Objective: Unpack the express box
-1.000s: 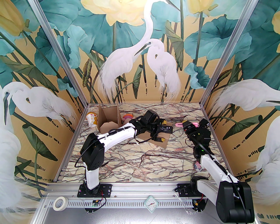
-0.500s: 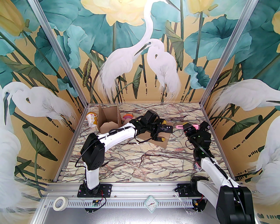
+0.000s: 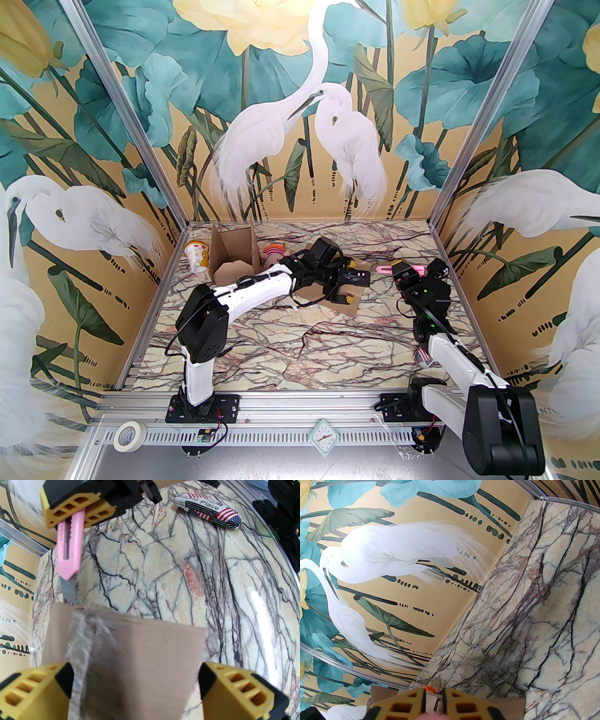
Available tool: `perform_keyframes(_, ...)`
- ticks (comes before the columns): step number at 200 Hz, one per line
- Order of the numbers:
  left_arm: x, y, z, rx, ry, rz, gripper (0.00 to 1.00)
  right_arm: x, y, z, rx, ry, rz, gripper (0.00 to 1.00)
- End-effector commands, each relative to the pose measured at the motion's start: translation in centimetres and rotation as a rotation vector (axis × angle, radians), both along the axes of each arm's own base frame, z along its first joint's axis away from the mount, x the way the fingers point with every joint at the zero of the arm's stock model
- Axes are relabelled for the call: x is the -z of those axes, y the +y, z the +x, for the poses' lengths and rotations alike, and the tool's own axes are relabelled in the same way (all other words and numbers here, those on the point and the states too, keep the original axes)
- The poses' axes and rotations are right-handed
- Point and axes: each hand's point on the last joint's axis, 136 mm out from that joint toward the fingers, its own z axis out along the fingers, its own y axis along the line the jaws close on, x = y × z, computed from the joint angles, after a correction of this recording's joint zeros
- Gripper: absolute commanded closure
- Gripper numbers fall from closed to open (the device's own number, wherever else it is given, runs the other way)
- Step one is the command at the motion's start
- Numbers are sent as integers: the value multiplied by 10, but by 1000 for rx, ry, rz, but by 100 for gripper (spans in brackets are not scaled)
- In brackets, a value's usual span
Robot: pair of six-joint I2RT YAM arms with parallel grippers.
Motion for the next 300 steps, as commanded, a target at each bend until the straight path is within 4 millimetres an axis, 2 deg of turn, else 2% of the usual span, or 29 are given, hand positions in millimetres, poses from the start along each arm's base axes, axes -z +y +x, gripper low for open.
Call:
perform_keyframes(1, 11, -1, -1, -4, 21, 19, 9, -7, 2, 0, -7, -26, 7, 100)
perform_keyframes(36, 11, -2, 0, -6, 17, 16, 10, 2, 6, 3, -25, -7, 21, 100)
perform_keyframes(58, 10, -3, 3, -14, 4, 10, 10, 1, 12, 5, -57, -19, 46, 100)
perform_keyframes(113, 3, -5, 26, -84, -82, -27, 4, 9, 34, 1, -191, 26, 99, 100)
perform_keyframes(166, 0, 3, 33, -81, -27, -48, 1, 11, 51, -2, -317, 76, 98, 100)
perform_keyframes(203, -7, 5, 51, -148, -4, -87, 0, 11, 61, -2, -398, 104, 124, 100)
perform_keyframes(261, -7, 1, 70, -259, 68, -115, 1, 9, 65, -4, -425, 126, 143, 100)
perform_keyframes(300, -11, 10, 80, -325, 97, -133, 1, 8, 62, -6, -406, 161, 147, 100)
